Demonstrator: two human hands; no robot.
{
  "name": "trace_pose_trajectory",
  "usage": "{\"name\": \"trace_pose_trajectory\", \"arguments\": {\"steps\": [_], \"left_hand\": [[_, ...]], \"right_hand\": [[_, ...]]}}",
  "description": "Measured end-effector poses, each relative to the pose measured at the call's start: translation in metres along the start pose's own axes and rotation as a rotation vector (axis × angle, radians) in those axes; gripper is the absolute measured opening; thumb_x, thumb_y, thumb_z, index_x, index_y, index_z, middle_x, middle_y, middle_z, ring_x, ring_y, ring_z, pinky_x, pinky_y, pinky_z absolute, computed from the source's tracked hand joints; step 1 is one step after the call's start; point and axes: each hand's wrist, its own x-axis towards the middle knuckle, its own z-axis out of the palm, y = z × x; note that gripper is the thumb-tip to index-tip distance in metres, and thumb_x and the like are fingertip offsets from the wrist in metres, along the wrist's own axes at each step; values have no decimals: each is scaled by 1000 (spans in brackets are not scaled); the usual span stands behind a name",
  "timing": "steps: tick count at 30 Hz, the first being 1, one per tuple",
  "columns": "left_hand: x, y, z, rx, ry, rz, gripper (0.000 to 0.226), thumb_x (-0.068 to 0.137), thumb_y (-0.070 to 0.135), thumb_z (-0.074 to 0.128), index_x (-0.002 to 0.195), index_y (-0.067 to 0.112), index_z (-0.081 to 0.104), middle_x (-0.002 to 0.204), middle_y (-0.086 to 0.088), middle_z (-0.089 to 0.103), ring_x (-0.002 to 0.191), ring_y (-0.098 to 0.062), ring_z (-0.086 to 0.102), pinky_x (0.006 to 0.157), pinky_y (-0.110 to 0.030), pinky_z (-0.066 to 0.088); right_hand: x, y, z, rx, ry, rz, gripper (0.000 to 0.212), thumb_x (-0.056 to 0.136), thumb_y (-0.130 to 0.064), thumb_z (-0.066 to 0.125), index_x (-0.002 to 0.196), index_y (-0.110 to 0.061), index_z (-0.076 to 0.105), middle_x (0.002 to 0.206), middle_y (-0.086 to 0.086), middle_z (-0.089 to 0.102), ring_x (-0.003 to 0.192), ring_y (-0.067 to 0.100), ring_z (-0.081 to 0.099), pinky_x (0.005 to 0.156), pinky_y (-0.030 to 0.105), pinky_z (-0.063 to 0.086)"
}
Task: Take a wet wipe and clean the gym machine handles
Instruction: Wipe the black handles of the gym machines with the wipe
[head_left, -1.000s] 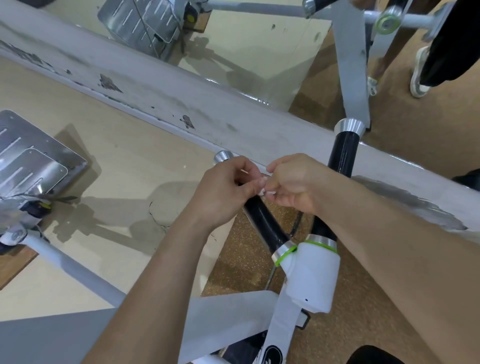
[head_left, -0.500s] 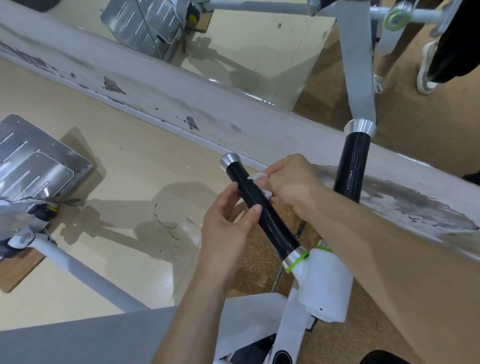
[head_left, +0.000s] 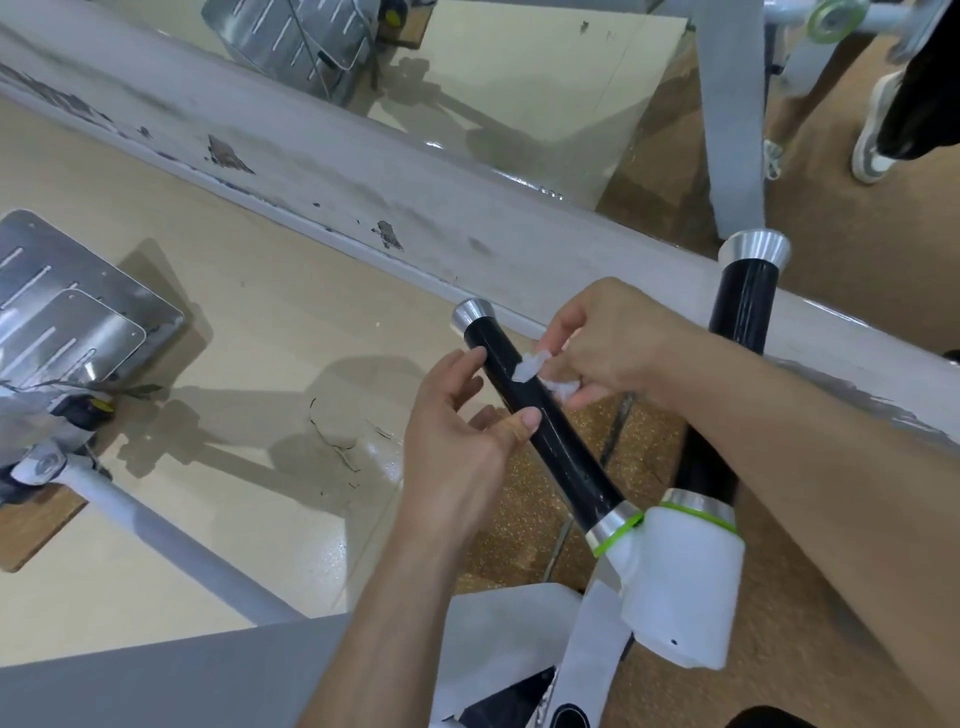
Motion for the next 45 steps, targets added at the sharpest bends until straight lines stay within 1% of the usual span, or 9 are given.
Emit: {"name": "trace_pose_trajectory", "arguments": {"steps": [9, 14, 18, 19, 20, 24, 31, 40, 45], "left_hand": [[2, 6, -3, 9, -76, 65, 66, 73, -5, 75, 93, 55, 59, 131, 12, 57, 114, -6, 59, 95, -25, 48], [4, 2, 1, 15, -58, 57, 63, 75, -7, 73, 128, 24, 57, 143, 13, 45, 107, 10, 57, 93, -20, 51], [8, 2, 2, 6, -85, 17, 67, 75, -7, 73, 134, 18, 53, 147, 16, 39, 86, 26, 54, 73, -2, 47], [9, 1, 0, -4, -85, 14, 68, 74, -5, 75, 134, 19, 54, 145, 17, 41, 91, 21, 55, 76, -4, 48], [10, 1, -2, -6, -84, 14, 68, 73, -3, 77, 133, 20, 55, 143, 17, 44, 95, 15, 56, 80, -7, 49], [17, 1, -10, -11, 7, 3, 54, 81, 10, 73, 129, 27, 56, 124, 7, 62, 105, 3, 60, 81, -12, 51], [65, -5, -9, 81, 214, 172, 28, 92, 32, 61, 119, 29, 66, 114, 1, 69, 102, -11, 66, 94, -38, 52], [90, -20, -18, 235, 155, 393, 18, 83, 16, 72, 100, 20, 76, 89, 4, 71, 80, -5, 64, 78, -21, 50], [85, -56, -30, 128, 410, 158, 9, 84, 19, 71, 75, 21, 69, 67, 5, 63, 65, -12, 57, 68, -31, 48]], "right_hand": [[33, -3, 24, 171, 208, -74, 17, 77, -3, 71, 64, -13, 67, 67, 5, 64, 73, 27, 68, 67, 37, 61], [48, 1, 33, 66, 241, -12, 11, 80, 2, 60, 87, 3, 68, 76, 14, 64, 79, 33, 66, 73, 44, 58], [60, 0, 41, 462, 324, 9, 17, 75, 2, 72, 85, 13, 65, 77, -6, 50, 73, 22, 58, 68, 35, 55], [61, 0, 41, 510, 328, -5, 18, 74, -1, 75, 85, 11, 66, 106, 30, 56, 75, 21, 59, 70, 35, 56], [59, 0, 41, 486, 343, -37, 12, 75, -5, 76, 81, 1, 68, 81, 15, 66, 79, 18, 63, 73, 32, 57], [47, -6, 44, 128, 382, -312, 16, 83, -6, 66, 83, -18, 77, 88, 0, 74, 81, 11, 67, 74, 11, 51], [42, -11, 47, -329, 310, -557, 25, 81, -3, 56, 85, -17, 76, 84, 2, 74, 83, 21, 66, 76, 33, 50], [57, -15, 31, 569, 107, -155, 29, 85, 11, 46, 84, -12, 63, 99, 12, 70, 90, 20, 66, 76, 31, 57], [62, -10, 31, 294, 175, -118, 30, 85, 3, 46, 81, -18, 67, 103, 5, 68, 96, 19, 63, 85, 32, 53]]}}
